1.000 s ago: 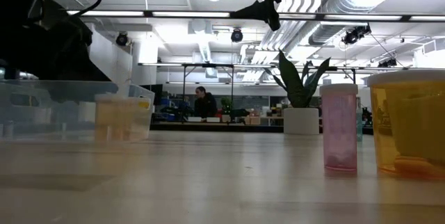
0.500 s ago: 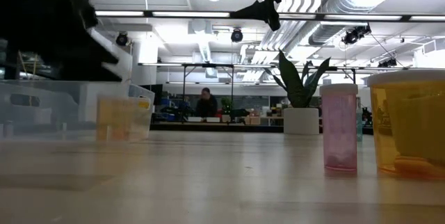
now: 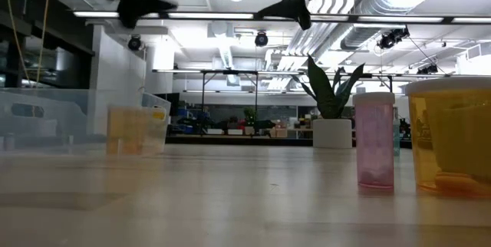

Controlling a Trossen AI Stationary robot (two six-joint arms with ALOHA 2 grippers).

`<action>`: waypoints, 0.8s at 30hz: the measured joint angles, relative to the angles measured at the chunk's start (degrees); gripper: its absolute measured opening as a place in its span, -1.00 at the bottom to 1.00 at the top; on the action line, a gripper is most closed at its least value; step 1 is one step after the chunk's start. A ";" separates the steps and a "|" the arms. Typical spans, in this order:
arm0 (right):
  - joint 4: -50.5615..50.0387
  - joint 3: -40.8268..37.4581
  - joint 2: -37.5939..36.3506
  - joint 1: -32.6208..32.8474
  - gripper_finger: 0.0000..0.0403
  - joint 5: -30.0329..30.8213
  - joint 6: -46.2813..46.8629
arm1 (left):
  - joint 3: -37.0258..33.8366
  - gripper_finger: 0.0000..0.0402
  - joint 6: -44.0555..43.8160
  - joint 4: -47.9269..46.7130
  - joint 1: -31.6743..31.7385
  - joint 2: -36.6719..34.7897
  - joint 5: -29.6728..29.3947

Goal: Pick and place medicine bottles into bin by pill shape (circle, oval)
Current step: Put the large orange pill bottle into the transparent bin

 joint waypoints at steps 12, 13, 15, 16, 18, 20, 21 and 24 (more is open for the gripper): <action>-11.61 0.00 -7.07 0.02 0.25 0.11 -5.09 | 10.39 0.39 1.02 8.88 17.10 3.14 19.65; -11.80 0.00 -7.29 0.02 0.25 0.12 -5.47 | 10.39 0.39 1.41 9.61 17.09 3.14 19.71; -12.19 0.00 -7.44 0.02 0.25 0.12 -6.04 | 10.39 0.39 2.31 9.91 16.95 3.14 19.71; -12.14 0.00 -7.41 0.02 0.25 0.11 -6.32 | 10.39 0.39 2.68 9.85 16.83 3.16 19.69; -12.05 0.00 -7.40 0.02 0.25 0.12 -6.42 | 10.39 0.39 2.98 9.75 16.58 3.16 19.65; -12.11 0.00 -7.40 0.02 0.25 0.13 -6.42 | 10.39 0.39 2.96 9.75 16.51 3.16 19.38; -12.09 0.00 -7.40 0.02 0.25 0.13 -6.38 | 10.39 0.39 2.98 9.75 16.51 3.16 19.38; -12.09 0.00 -7.40 0.02 0.25 -0.62 -4.46 | 10.39 0.39 2.98 9.73 16.51 3.16 19.25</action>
